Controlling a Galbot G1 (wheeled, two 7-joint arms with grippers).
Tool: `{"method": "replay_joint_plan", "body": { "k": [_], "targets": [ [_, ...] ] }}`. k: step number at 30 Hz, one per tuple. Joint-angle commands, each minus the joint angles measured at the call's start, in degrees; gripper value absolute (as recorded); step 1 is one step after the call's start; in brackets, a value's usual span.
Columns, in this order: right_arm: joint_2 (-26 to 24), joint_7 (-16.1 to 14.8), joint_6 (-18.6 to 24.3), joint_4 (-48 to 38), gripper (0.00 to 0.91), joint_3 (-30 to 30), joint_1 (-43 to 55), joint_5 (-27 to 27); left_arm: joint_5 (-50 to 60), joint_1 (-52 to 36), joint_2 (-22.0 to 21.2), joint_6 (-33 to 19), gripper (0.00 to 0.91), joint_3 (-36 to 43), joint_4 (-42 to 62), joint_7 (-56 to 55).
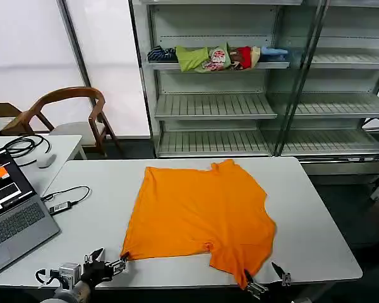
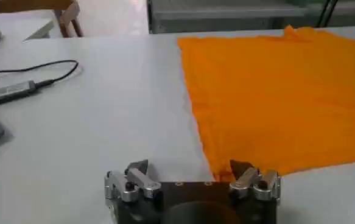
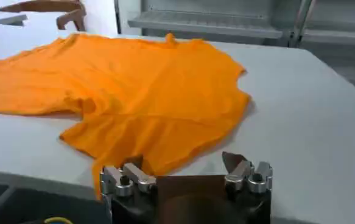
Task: Fold and organize the clothes.
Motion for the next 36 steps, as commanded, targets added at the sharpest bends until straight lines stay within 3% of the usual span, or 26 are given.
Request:
{"method": "replay_joint_plan", "body": {
  "k": [1,6,7,8,9,10,36],
  "targets": [
    [0.1,0.1,0.0,-0.2,0.907,-1.2,-0.2,-0.1,1.1,0.0,-0.1,0.3,0.907,0.1,0.9,-0.3],
    [0.1,0.8,-0.4,-0.7,0.907,-1.3,-0.1,0.2,1.1,-0.1,0.0,0.3,0.907,0.0,1.0,-0.1],
    [0.1,0.8,-0.4,-0.7,0.907,-1.3,-0.1,0.4,1.2,-0.1,0.0,0.3,0.846,0.0,1.0,-0.1],
    [0.0,0.8,-0.9,-0.6,0.645,-1.1,-0.1,0.9,1.2,-0.1,-0.1,0.3,0.151,0.0,1.0,-0.1],
    [0.0,0.8,-1.1,-0.5,0.353,-1.1,-0.1,1.2,2.0,-0.2,-0.1,0.3,0.02,0.1,1.0,-0.2],
    [0.0,0.9,-1.1,-0.4,0.0,-1.0,-0.2,1.5,2.7,-0.2,-0.1,0.3,0.02,0.2,1.1,-0.1],
    [0.0,-0.5,1.4,1.1,0.0,0.0,1.4,4.2,2.3,-0.1,-1.0,-1.1,0.02,1.0,0.0,2.4]
  ]
}}
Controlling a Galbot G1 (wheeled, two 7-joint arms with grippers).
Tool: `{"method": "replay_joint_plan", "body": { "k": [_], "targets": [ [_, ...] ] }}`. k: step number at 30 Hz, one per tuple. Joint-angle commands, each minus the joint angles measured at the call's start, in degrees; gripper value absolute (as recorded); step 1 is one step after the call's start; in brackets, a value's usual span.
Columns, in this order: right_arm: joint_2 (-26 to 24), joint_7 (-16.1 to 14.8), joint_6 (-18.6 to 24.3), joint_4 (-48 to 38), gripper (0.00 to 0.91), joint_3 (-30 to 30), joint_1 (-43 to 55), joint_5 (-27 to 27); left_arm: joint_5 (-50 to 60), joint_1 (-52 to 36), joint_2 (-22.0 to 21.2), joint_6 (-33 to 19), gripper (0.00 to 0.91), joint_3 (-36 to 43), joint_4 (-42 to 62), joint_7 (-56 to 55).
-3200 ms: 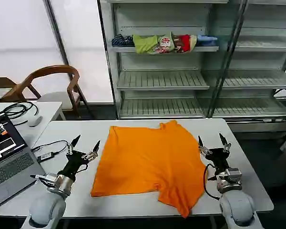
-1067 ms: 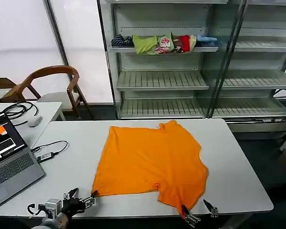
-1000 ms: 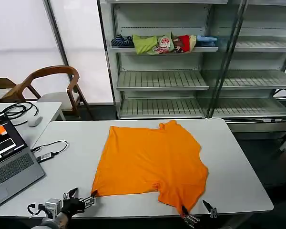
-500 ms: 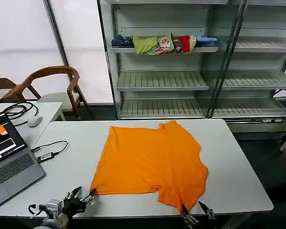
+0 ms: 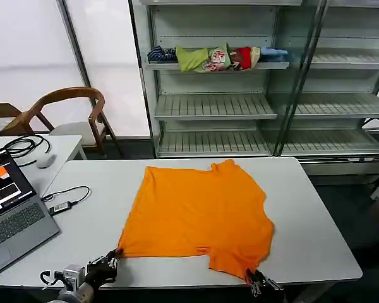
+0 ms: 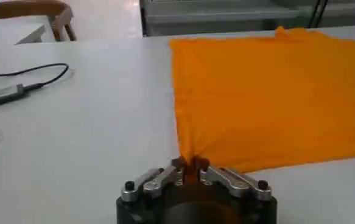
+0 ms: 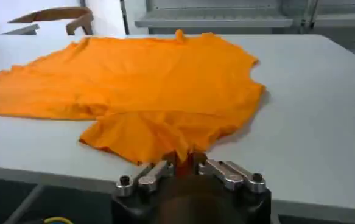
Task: Fold and organize the clothes.
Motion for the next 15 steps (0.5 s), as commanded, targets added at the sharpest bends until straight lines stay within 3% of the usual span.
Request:
{"method": "replay_joint_plan", "body": {
  "k": [1,4,15],
  "targets": [
    [-0.1,-0.2,0.8,1.3,0.0,1.0,1.3,1.7,-0.2,0.0,0.0,-0.6,0.02,0.0,-0.1,0.2],
    [-0.6,0.2,-0.2,2.8,0.0,2.4,4.7,4.6,-1.0,-0.9,0.0,-1.7,0.02,-0.2,-0.6,0.8],
    [-1.3,1.3,-2.7,-2.1,0.0,2.8,15.6,7.1,-7.2,-10.7,-0.3,-5.6,0.02,0.1,2.9,3.7]
  ]
}}
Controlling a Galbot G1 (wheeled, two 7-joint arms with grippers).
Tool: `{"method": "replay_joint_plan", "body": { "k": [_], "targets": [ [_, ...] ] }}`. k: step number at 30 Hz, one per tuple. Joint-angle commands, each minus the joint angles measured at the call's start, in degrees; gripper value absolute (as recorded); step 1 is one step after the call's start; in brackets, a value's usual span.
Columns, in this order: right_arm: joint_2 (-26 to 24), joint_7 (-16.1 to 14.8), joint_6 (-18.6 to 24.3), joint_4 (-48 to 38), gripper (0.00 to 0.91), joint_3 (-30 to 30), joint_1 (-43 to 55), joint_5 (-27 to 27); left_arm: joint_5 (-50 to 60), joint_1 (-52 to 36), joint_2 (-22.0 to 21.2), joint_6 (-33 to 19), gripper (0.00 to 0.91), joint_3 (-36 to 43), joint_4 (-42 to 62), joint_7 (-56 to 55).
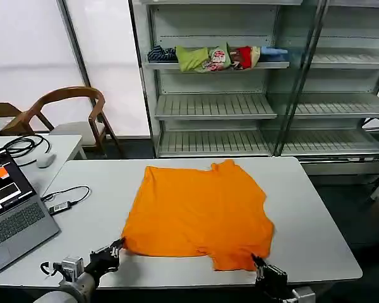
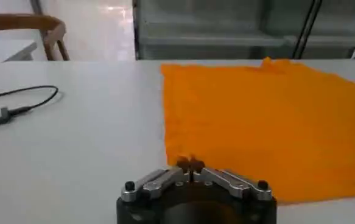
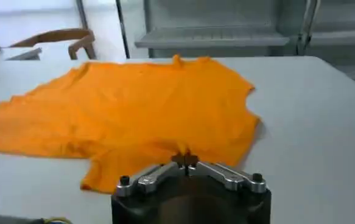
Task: Fold and organize the clothes.
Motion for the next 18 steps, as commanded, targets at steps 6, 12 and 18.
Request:
{"method": "replay_joint_plan", "body": {
  "k": [6,12,18],
  "targets": [
    [-0.2,0.7,-2.5,-5.9,0.0,-0.6,14.7,3.2,-4.7,-11.6,-0.5,-2.6,0.02,1.4,7.1,2.3],
    [-0.1,0.4,-2.8,-10.3,0.0,-2.0,20.2,3.1,-6.8,-16.7,-1.1,-3.3,0.02,2.8,10.7,3.1],
    [0.5,-0.3,-2.4,-13.8,0.0,-3.9,22.8,2.5,-7.7,-21.0,-1.6,-4.0,0.02,4.5,15.3,3.9]
  ]
}}
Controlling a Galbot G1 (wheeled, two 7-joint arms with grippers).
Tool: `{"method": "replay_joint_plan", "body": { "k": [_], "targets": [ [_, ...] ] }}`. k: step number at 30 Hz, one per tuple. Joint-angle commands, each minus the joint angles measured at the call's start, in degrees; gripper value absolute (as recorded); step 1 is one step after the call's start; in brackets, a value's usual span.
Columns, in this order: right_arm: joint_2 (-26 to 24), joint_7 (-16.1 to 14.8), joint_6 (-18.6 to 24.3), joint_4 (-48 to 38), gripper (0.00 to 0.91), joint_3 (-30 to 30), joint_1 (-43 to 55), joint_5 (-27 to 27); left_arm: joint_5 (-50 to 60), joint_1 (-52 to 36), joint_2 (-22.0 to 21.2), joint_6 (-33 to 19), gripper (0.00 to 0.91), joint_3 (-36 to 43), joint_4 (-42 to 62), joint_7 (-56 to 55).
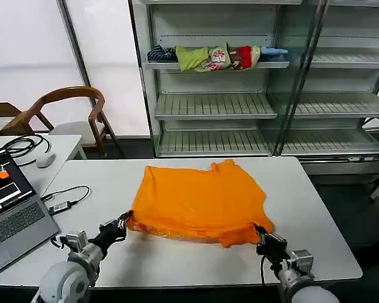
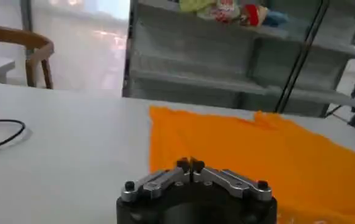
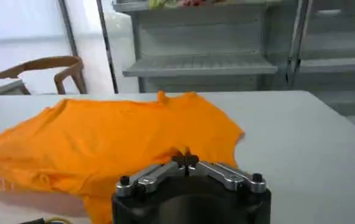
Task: Fold and organize the clothes.
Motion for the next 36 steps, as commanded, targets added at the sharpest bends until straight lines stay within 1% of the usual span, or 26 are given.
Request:
{"method": "replay_joint_plan", "body": {
  "k": [1,11,19,36],
  "targets": [
    [0.1,-0.2,-0.2,-5.4,0.0,-1.5,6.7,0.0,-1.8,-7.1,0.0,-0.7,0.02,1.3,6.1,0.6],
    [1.3,-1.0,0.9,-10.0,0.0,-2.8,8.9,-1.7,-1.2,-11.9,-1.0,-1.9,0.02,4.8,13.6,1.7],
    [2.0,-1.2,1.4,-12.9,0.0,-3.8,10.5,-2.7,-0.6,-12.4,-0.8,-2.0,0.02,5.5,14.9,2.4],
    [2.7,-1.6,1.8,-15.5,0.0,-4.4,12.9,-3.1,0.0,-14.4,-1.0,-2.5,0.02,6.3,17.7,3.5]
  ]
}}
